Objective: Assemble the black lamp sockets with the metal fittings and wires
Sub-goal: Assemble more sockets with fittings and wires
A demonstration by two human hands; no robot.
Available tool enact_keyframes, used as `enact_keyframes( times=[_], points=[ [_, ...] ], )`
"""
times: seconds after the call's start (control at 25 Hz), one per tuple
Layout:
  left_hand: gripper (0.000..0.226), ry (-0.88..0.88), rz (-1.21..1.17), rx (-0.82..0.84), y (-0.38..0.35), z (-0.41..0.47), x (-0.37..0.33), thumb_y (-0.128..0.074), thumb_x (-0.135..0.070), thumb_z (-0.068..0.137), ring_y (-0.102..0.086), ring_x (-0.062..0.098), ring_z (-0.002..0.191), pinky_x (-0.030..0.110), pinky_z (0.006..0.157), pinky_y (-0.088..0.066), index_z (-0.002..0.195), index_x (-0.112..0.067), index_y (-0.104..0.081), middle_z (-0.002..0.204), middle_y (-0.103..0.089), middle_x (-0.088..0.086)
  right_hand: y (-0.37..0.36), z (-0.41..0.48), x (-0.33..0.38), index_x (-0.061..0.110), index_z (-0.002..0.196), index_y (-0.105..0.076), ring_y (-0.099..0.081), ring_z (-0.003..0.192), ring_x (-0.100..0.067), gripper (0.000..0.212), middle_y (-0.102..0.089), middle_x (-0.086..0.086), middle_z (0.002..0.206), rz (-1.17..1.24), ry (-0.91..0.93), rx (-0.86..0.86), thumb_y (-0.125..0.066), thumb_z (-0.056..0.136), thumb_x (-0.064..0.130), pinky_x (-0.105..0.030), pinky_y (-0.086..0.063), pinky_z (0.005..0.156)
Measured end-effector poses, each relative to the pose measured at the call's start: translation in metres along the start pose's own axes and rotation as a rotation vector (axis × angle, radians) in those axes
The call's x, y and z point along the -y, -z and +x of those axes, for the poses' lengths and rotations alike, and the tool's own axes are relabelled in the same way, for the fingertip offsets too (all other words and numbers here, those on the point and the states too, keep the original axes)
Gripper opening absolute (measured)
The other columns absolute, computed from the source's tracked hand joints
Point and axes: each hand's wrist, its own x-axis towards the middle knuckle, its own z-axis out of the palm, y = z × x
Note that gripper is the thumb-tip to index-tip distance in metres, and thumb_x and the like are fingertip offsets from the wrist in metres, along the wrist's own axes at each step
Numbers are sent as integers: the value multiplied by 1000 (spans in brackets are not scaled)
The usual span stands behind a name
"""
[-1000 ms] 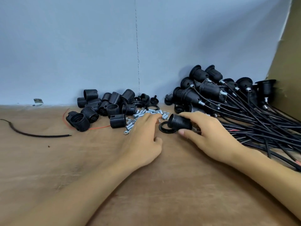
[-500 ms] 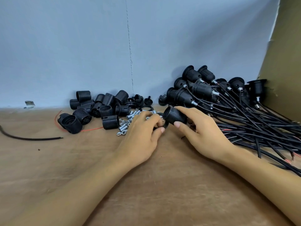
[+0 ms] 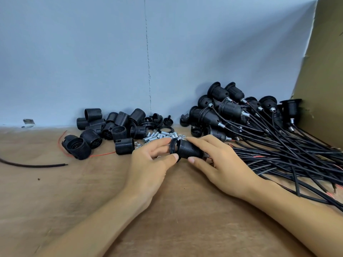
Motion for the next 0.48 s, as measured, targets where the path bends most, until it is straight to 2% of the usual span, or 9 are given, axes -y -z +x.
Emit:
enact_keyframes(
  times=[0.12, 0.24, 0.4, 0.48],
  points=[
    [36, 61, -102, -30, 1, -3, 5, -76, 3, 84, -75, 14, 97, 38, 93, -59, 114, -17, -75, 96, -79, 1, -1, -2, 3, 39, 144, -45, -56, 95, -3, 51, -47, 22, 124, -63, 40, 44, -58, 95, 46, -33, -52, 85],
    [28, 81, -124, -53, 3, -4, 3, -77, 0, 83, -75, 19, 98, 38, 91, -59, 100, -22, -77, 93, -79, 7, 0, -2, 6, 44, 146, -42, -55, 92, -1, 53, -45, 24, 126, -101, 66, 69, -58, 95, 48, -32, -52, 83],
    [19, 78, -150, -32, 2, -7, -1, -78, -3, 83, -74, 13, 96, 31, 88, -58, 94, -18, -79, 91, -79, -2, 2, -3, 9, 44, 145, -41, -55, 93, -1, 54, -44, 23, 127, -120, 69, 70, -60, 94, 49, -31, -51, 83],
    [15, 67, -152, -30, 2, -9, -3, -78, -4, 83, -74, 13, 97, 32, 93, -56, 90, -16, -81, 93, -79, -2, 2, -4, 10, 44, 145, -42, -54, 90, 0, 55, -44, 26, 127, -121, 74, 72, -60, 94, 51, -28, -52, 81]
  ],
)
